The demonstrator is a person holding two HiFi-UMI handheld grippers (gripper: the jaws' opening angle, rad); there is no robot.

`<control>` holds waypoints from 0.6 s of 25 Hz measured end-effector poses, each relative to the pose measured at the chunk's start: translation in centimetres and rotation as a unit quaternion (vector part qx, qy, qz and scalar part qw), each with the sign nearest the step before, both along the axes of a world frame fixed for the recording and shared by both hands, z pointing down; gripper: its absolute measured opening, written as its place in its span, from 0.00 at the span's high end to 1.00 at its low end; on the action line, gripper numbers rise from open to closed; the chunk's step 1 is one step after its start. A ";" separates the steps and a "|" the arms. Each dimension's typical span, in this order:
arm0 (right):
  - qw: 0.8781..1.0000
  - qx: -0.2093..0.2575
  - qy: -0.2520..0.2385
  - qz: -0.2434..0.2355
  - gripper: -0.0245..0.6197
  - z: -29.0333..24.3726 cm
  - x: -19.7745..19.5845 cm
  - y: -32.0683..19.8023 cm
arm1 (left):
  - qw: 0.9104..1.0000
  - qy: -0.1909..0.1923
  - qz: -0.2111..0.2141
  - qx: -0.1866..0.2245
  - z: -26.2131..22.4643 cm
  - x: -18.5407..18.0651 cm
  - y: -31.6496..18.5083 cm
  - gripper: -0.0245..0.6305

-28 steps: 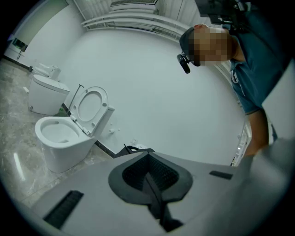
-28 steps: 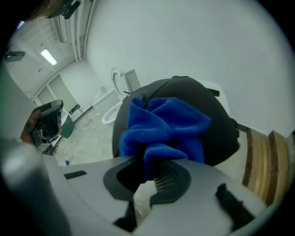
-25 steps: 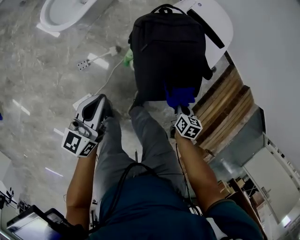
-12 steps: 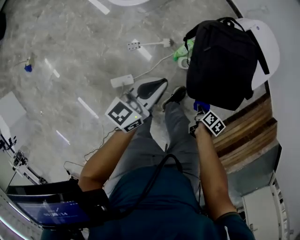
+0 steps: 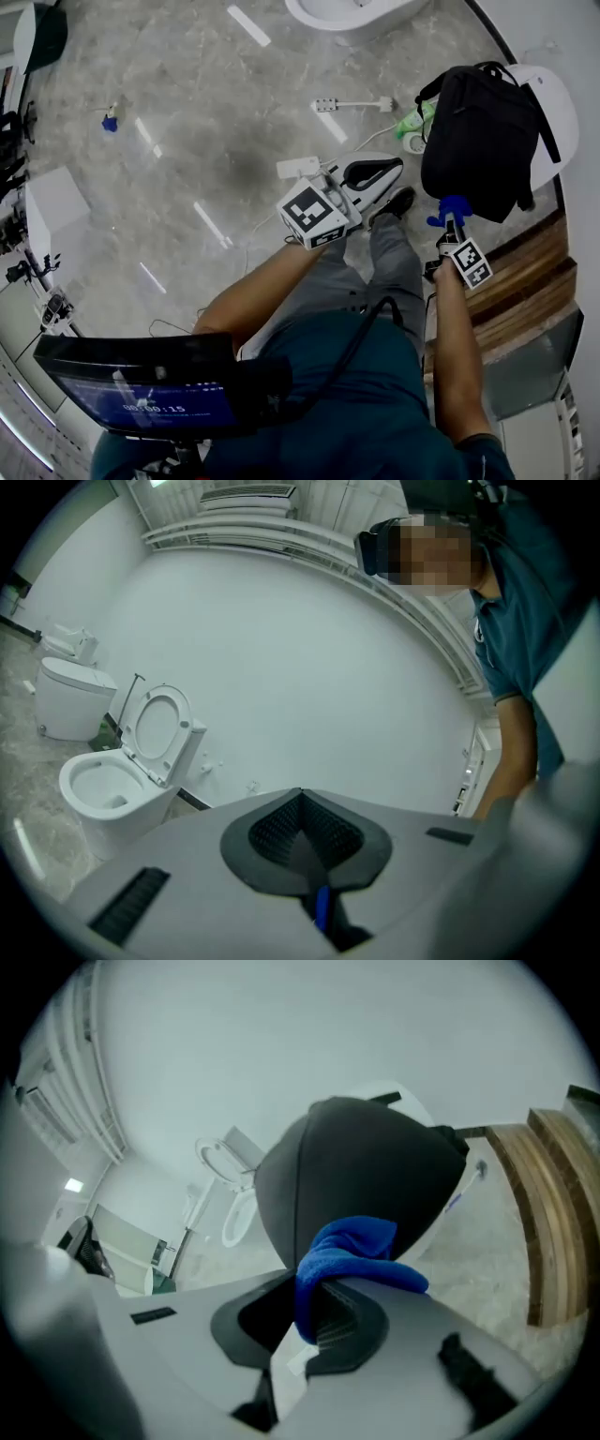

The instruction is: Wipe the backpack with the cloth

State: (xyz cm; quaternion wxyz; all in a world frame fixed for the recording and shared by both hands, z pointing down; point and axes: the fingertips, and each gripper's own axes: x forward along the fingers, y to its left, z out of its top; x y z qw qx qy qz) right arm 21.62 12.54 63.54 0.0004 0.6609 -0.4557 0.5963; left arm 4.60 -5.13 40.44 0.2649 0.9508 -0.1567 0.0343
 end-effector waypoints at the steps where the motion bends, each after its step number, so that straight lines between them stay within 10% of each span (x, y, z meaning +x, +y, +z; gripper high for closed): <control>1: 1.000 0.021 0.017 -0.007 0.93 -2.4 0.1 -0.4 | 1.000 0.002 0.006 0.005 -1.3 -0.4 0.4 0.96; 7: 0.975 0.143 0.162 -0.061 0.93 -16.8 -0.4 -1.1 | 0.997 0.014 0.063 0.032 -7.3 -3.1 2.6 0.96; 15: 0.892 0.253 0.367 -0.079 0.93 -36.2 -5.3 3.1 | 0.983 0.070 0.157 0.058 -16.4 -8.0 6.0 0.96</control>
